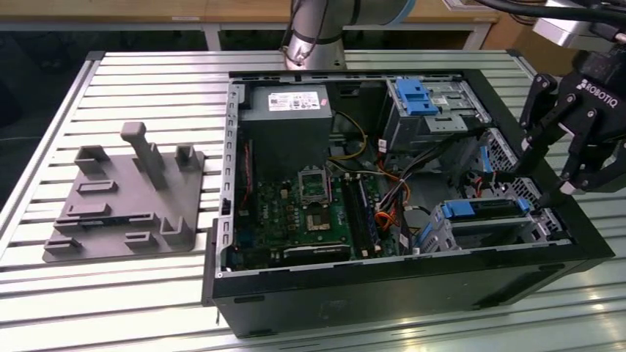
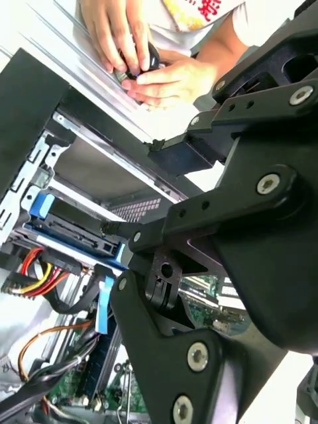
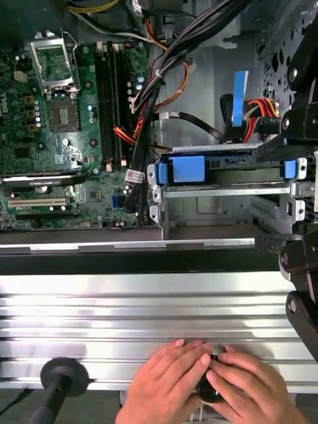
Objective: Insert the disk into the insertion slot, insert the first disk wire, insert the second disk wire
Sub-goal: 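Insert the first disk wire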
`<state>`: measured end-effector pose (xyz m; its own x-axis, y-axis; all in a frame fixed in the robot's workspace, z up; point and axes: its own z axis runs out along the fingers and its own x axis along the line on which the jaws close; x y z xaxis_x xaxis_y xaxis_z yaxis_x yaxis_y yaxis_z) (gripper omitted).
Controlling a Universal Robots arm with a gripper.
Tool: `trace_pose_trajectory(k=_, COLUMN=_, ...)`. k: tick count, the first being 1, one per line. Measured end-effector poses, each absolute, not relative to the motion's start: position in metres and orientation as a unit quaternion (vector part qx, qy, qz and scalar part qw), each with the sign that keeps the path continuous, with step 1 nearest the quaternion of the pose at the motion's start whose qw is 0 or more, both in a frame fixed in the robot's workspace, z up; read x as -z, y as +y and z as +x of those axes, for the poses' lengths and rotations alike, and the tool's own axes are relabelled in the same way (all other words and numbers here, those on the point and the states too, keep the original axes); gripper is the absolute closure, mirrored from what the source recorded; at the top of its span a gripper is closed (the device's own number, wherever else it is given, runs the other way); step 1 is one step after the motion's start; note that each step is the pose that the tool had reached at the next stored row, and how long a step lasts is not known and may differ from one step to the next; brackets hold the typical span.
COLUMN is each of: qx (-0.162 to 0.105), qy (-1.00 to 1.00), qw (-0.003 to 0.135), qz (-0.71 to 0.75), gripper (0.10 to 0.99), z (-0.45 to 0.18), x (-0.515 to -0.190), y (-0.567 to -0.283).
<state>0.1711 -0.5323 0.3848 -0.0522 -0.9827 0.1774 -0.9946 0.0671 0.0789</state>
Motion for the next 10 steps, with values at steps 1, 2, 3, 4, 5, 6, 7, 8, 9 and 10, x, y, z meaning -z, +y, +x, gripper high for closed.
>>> trace_pose_trajectory(k=1, qx=-0.033, qy=-0.724, qw=0.092, qz=0.683, gripper=0.529, z=0.172, x=-0.384, y=-0.531)
trace_pose_trajectory(k=2, qx=-0.033, qy=-0.724, qw=0.093, qz=0.683, gripper=0.529, z=0.172, x=-0.383, y=-0.530)
trace_pose_trajectory(k=3, qx=-0.033, qy=-0.724, qw=0.093, qz=0.683, gripper=0.529, z=0.174, x=-0.383, y=-0.528)
trace_pose_trajectory(k=4, qx=-0.033, qy=-0.724, qw=0.093, qz=0.683, gripper=0.529, z=0.175, x=-0.382, y=-0.525)
trace_pose_trajectory(k=5, qx=-0.033, qy=-0.724, qw=0.093, qz=0.683, gripper=0.529, z=0.176, x=-0.382, y=-0.522)
trace_pose_trajectory(k=6, qx=-0.033, qy=-0.724, qw=0.092, qz=0.683, gripper=0.529, z=0.177, x=-0.381, y=-0.519)
trace_pose_trajectory(k=7, qx=-0.033, qy=-0.724, qw=0.092, qz=0.683, gripper=0.529, z=0.178, x=-0.381, y=-0.516)
trace_pose_trajectory(k=8, qx=-0.033, qy=-0.724, qw=0.093, qz=0.683, gripper=0.529, z=0.179, x=-0.380, y=-0.513)
trace_pose_trajectory(k=9, qx=-0.033, qy=-0.724, qw=0.093, qz=0.683, gripper=0.529, z=0.179, x=-0.380, y=-0.510)
trace_pose_trajectory(k=10, qx=-0.033, qy=-0.724, qw=0.093, qz=0.683, gripper=0.529, z=0.180, x=-0.379, y=-0.506)
